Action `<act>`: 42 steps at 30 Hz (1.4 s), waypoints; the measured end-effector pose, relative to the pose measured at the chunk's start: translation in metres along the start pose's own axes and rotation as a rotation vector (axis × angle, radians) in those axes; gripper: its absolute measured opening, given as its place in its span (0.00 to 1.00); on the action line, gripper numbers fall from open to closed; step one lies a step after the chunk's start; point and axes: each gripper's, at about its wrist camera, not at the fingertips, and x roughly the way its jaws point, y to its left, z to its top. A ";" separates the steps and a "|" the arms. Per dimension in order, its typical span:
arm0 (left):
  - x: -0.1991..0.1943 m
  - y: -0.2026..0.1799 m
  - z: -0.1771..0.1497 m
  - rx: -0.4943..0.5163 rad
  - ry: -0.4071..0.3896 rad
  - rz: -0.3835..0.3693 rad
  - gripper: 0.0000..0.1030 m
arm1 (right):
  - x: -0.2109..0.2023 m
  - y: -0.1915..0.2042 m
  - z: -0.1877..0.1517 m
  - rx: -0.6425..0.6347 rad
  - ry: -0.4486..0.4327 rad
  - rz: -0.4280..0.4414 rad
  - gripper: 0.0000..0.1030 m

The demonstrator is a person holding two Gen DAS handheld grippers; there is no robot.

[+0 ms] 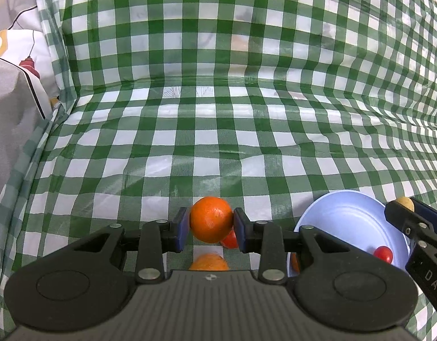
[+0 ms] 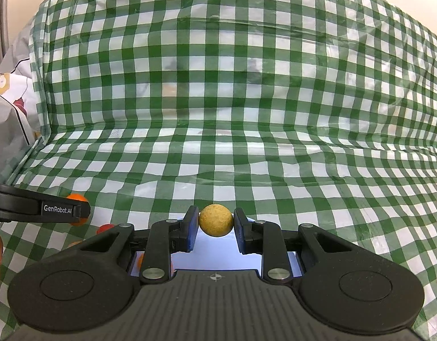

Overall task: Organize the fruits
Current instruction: 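Carry the orange and yellow tomato over the blue plate with both tools, then open the left tool over the plate while the right tool releases the yellow tomato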

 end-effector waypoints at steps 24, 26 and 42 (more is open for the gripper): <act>-0.001 -0.012 0.001 0.021 -0.016 -0.077 0.36 | 0.001 -0.040 -0.002 0.127 0.010 -0.096 0.27; -0.002 -0.018 -0.001 0.035 -0.018 -0.108 0.36 | 0.001 -0.045 -0.004 0.145 0.018 -0.099 0.27; -0.009 -0.078 -0.025 0.198 0.007 -0.341 0.37 | 0.006 -0.045 -0.010 0.165 0.036 -0.072 0.27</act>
